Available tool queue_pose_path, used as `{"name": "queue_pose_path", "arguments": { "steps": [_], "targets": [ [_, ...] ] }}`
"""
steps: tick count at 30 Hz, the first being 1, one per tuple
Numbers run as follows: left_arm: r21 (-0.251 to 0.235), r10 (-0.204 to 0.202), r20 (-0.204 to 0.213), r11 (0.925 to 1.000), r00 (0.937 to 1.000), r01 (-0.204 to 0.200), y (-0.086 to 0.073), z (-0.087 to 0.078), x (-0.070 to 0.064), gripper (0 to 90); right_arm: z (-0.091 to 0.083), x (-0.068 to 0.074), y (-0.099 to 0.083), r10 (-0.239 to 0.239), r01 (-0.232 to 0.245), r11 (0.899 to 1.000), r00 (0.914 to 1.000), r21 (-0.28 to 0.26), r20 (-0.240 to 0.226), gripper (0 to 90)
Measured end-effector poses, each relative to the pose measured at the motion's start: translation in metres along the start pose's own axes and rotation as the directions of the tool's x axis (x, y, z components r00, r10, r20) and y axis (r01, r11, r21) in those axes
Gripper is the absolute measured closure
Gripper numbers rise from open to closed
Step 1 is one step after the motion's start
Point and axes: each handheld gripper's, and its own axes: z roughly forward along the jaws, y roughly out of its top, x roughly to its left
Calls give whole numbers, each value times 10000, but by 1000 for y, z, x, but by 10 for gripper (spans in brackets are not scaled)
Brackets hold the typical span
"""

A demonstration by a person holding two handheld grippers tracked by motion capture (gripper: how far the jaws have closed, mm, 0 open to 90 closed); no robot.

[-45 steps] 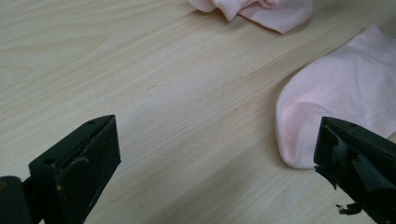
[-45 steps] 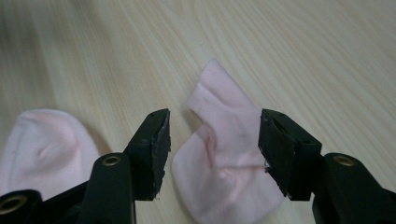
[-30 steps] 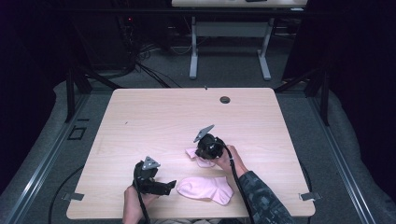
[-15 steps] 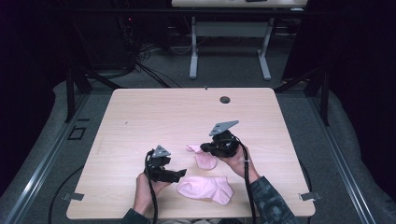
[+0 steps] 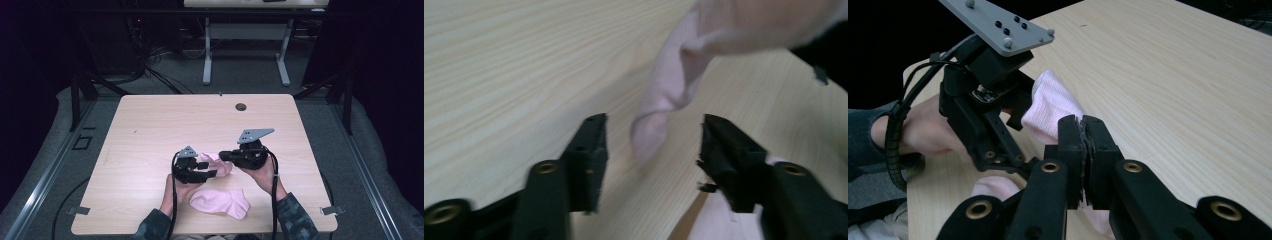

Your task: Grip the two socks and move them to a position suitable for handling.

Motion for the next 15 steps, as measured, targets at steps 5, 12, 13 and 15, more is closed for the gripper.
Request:
{"name": "queue_pose_path", "arguments": {
  "steps": [5,12,13,15],
  "targets": [
    [-380,434,-277,9983,9987,-444,5,6,-2,883,-5,-3,-3,66,-66,9999,10000,-102,16,877],
    [-215,2070,-2273,9758,9516,-2174,16,-10,-7,893,-13,-20,-17,-190,177,9997,9975,192,673,876],
    [-120,2379,-2586,9683,9363,-2493,18,-14,-9,893,-13,-24,-18,-419,387,9984,9959,401,802,875],
    [247,3035,-3011,9502,9040,-3108,20,-18,-15,892,-10,-30,-23,-853,793,9942,9928,724,843,874]
  ]
}}
